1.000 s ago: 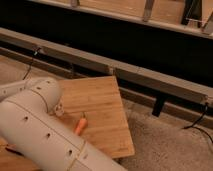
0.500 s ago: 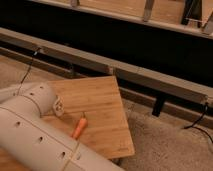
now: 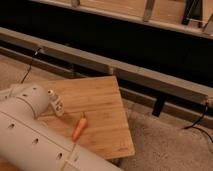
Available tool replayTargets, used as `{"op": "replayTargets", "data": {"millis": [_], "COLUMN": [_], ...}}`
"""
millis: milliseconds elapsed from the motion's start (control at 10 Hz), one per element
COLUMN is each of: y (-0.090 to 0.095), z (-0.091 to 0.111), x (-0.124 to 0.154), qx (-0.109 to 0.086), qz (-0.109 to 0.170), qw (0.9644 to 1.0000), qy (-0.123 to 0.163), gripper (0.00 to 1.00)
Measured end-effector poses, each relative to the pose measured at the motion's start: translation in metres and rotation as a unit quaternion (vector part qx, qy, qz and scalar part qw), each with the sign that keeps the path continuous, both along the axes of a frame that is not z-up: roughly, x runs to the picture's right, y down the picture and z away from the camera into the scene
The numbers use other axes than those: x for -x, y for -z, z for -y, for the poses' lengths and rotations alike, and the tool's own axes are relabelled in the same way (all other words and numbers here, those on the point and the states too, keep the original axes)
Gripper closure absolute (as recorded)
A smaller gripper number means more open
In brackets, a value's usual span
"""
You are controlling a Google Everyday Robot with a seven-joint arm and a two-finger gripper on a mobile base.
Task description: Wipe the white sponge on the table
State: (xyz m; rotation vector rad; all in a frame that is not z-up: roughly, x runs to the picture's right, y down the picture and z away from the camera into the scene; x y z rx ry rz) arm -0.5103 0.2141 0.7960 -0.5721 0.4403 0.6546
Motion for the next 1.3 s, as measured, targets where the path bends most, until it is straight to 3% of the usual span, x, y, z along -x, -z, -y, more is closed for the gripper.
{"op": "replayTargets", "data": {"millis": [200, 400, 600, 700, 800, 1000, 1200, 1300], "y": [0.001, -0.001, -0.008, -0.017, -0.027, -0.047, -0.063, -0.068], "z": [-0.007, -0.016, -0.023, -0.019, -0.012, 0.015, 0.058, 0.077], "x": [-0.043, -0.069, -0.087, -0.099, -0.112, -0.141, -0.166, -0.170], "qx": [0.004, 0.008, 0.010, 0.006, -0.001, -0.024, -0.053, -0.066], "qz": [-0.025, -0.043, -0.067, -0.086, -0.107, -0.146, -0.174, -0.179], "qw": [0.9997, 0.9990, 0.9977, 0.9958, 0.9928, 0.9835, 0.9710, 0.9669], "qy": [0.009, 0.009, -0.007, -0.029, -0.053, -0.104, -0.155, -0.169], "gripper": [1.00, 1.00, 1.00, 1.00, 1.00, 1.00, 1.00, 1.00]}}
